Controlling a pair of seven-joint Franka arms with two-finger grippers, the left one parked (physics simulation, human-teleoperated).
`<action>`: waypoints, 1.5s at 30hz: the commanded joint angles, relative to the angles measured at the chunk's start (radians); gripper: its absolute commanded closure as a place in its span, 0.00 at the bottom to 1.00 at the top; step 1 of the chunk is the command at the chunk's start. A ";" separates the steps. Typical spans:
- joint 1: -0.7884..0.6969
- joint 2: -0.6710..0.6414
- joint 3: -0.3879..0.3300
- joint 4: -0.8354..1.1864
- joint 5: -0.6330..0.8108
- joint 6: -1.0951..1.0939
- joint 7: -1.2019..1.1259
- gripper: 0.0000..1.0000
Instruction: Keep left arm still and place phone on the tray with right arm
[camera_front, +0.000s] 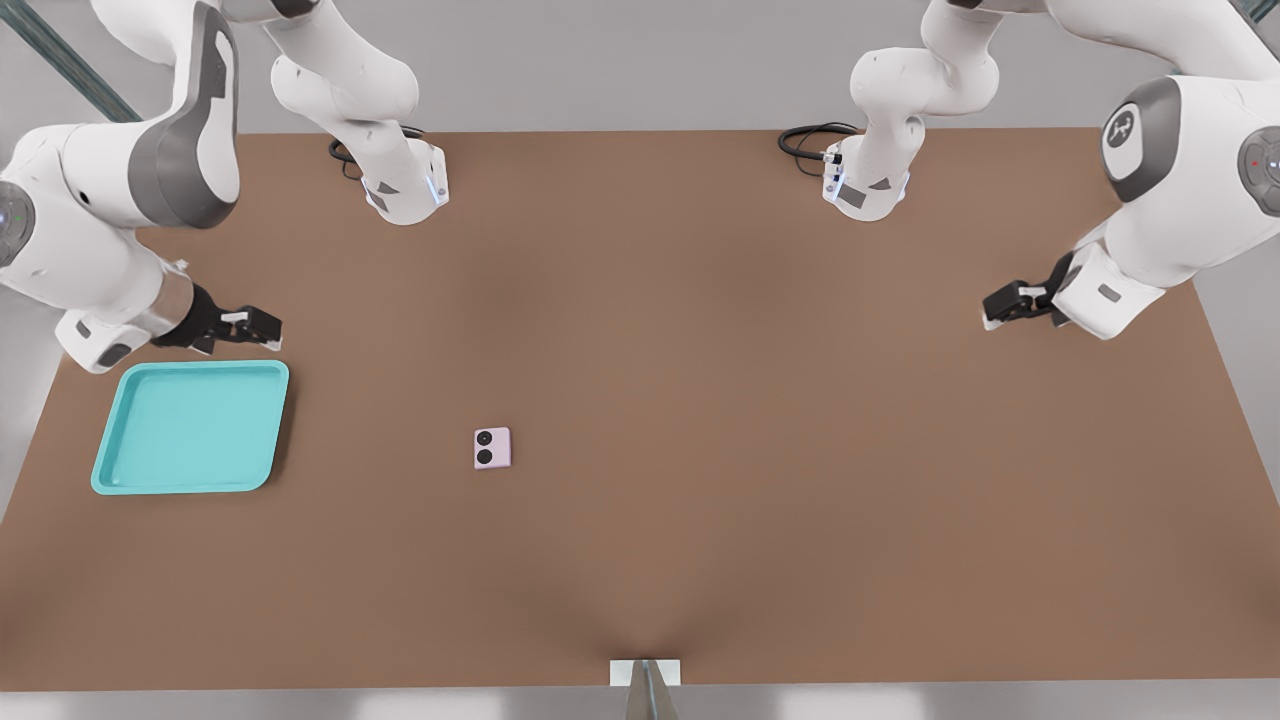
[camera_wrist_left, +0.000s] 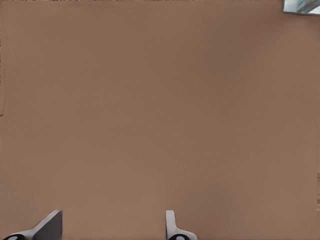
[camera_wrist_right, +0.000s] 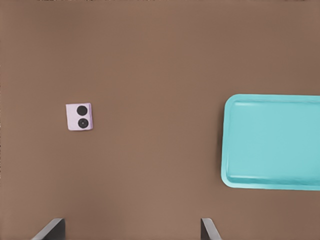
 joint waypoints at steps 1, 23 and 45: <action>-0.018 0.000 0.001 0.001 -0.001 0.029 0.027 0.00; 0.234 0.527 0.053 -0.240 0.002 0.906 0.458 0.00; 0.251 0.598 0.131 -0.285 -0.027 0.954 0.330 0.00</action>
